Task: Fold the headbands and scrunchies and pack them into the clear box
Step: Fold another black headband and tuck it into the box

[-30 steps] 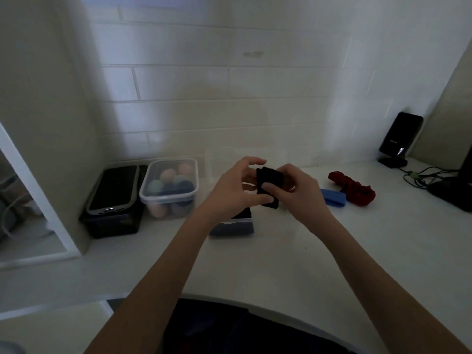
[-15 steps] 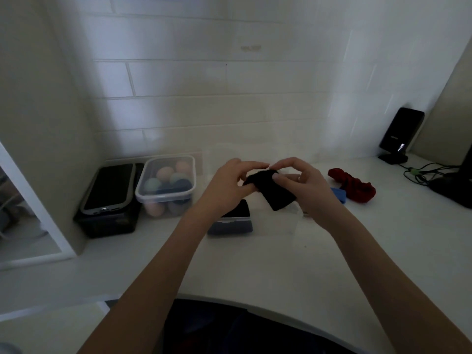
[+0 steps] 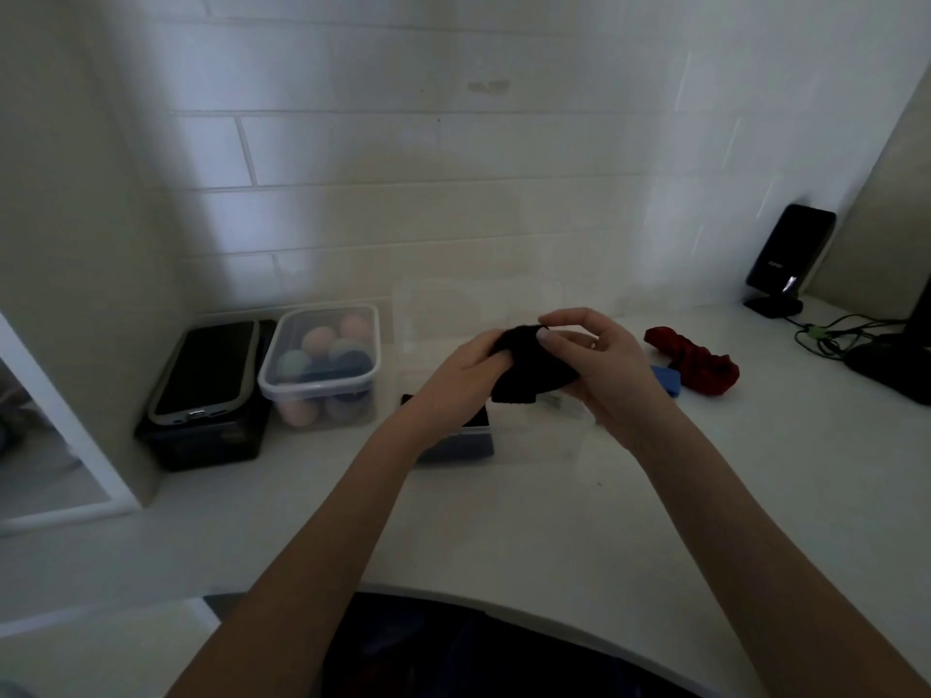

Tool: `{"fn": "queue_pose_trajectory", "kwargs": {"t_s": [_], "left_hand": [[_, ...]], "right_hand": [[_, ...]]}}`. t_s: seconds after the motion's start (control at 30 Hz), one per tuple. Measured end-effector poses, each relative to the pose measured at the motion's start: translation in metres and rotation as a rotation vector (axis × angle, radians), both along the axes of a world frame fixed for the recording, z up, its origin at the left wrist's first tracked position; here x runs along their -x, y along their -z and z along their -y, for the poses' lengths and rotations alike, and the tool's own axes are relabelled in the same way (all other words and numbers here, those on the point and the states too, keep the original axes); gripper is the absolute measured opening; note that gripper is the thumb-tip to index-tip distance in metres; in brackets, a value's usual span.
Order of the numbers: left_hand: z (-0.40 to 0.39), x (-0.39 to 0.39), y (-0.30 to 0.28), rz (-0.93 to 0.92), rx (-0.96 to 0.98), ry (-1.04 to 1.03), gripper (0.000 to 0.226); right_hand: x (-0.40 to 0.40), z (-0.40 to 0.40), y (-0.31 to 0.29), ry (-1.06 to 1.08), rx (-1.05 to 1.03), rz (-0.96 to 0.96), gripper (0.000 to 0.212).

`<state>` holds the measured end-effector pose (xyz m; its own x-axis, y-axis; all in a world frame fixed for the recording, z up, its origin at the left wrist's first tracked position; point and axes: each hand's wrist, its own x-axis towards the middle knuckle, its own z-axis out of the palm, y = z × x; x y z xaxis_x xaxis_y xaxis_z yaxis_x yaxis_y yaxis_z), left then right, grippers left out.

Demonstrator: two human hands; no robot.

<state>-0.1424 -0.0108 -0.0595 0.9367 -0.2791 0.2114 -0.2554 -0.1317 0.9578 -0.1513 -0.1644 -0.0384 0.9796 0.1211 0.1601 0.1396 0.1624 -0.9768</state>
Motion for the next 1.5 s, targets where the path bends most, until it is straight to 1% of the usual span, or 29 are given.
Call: {"fn": "queue_pose_trajectory", "kwargs": {"t_s": [0.03,0.13,0.2,0.3,0.47,0.53,0.6,0.63,0.7,0.73,0.77,0.8,0.87,0.93,1.0,1.1,1.23,1.33,1.4,1.5], "left_hand": [[0.0,0.0,-0.001,-0.026,0.045,0.001,0.021],[-0.004,0.001,-0.004,-0.046,0.151,0.006,0.029],[-0.007,-0.001,-0.005,-0.023,0.166,-0.025,0.026],[-0.009,-0.002,-0.005,0.038,0.144,-0.126,0.021],[-0.009,0.001,-0.004,0.07,0.153,-0.233,0.011],[-0.008,0.002,-0.005,0.074,0.148,-0.245,0.007],[-0.007,0.004,-0.007,0.065,0.153,-0.239,0.001],[-0.007,0.005,-0.008,0.062,0.142,-0.24,0.004],[-0.006,0.007,-0.009,0.057,0.088,-0.223,0.006],[-0.006,0.007,-0.009,0.045,0.062,-0.205,0.006],[-0.007,0.006,-0.008,0.024,0.047,-0.187,0.006],[-0.008,0.006,-0.007,-0.009,0.042,-0.167,0.005],[-0.01,0.005,-0.006,-0.096,0.051,-0.096,0.006],[-0.011,0.003,-0.006,-0.175,0.101,-0.014,0.007],[-0.011,0.003,-0.007,-0.232,0.165,0.048,0.015],[-0.012,0.002,-0.007,-0.262,0.201,0.069,0.015],[-0.015,-0.003,-0.004,-0.266,0.252,0.018,0.008],[-0.015,-0.004,-0.004,-0.262,0.277,-0.019,0.006],[-0.015,-0.004,-0.004,-0.256,0.292,-0.039,0.005],[-0.015,-0.003,-0.006,-0.23,0.263,-0.016,0.008]], "right_hand": [[0.0,0.0,0.0,0.008,-0.002,-0.004,0.01],[0.002,-0.001,-0.002,-0.019,-0.012,-0.019,0.01],[0.002,0.0,-0.003,-0.024,-0.008,-0.027,0.009],[0.002,0.001,-0.004,-0.037,-0.03,-0.049,0.006],[0.003,0.001,-0.008,-0.152,-0.16,-0.139,0.027],[0.003,0.002,-0.008,-0.195,-0.204,-0.157,0.032],[0.002,0.002,-0.006,-0.198,-0.149,-0.102,0.034],[0.001,0.002,-0.004,-0.172,-0.055,-0.048,0.034],[-0.001,0.003,0.0,-0.106,0.197,0.041,0.031],[-0.001,0.002,0.001,-0.075,0.286,0.057,0.029],[-0.002,0.001,0.001,-0.044,0.321,0.062,0.024],[-0.002,0.0,0.001,-0.016,0.309,0.054,0.016],[-0.004,-0.001,0.003,0.013,0.271,0.041,0.012],[-0.004,0.0,0.004,0.006,0.29,0.036,0.005],[-0.004,0.001,0.005,-0.014,0.31,0.04,0.001],[-0.006,0.0,0.005,-0.025,0.285,0.042,0.006],[-0.007,0.001,0.009,-0.149,0.197,0.065,0.029],[-0.005,0.002,0.01,-0.213,0.149,0.088,0.039],[-0.006,0.001,0.01,-0.186,0.131,0.099,0.038],[-0.006,-0.003,0.007,-0.046,0.181,0.129,0.025]]}}
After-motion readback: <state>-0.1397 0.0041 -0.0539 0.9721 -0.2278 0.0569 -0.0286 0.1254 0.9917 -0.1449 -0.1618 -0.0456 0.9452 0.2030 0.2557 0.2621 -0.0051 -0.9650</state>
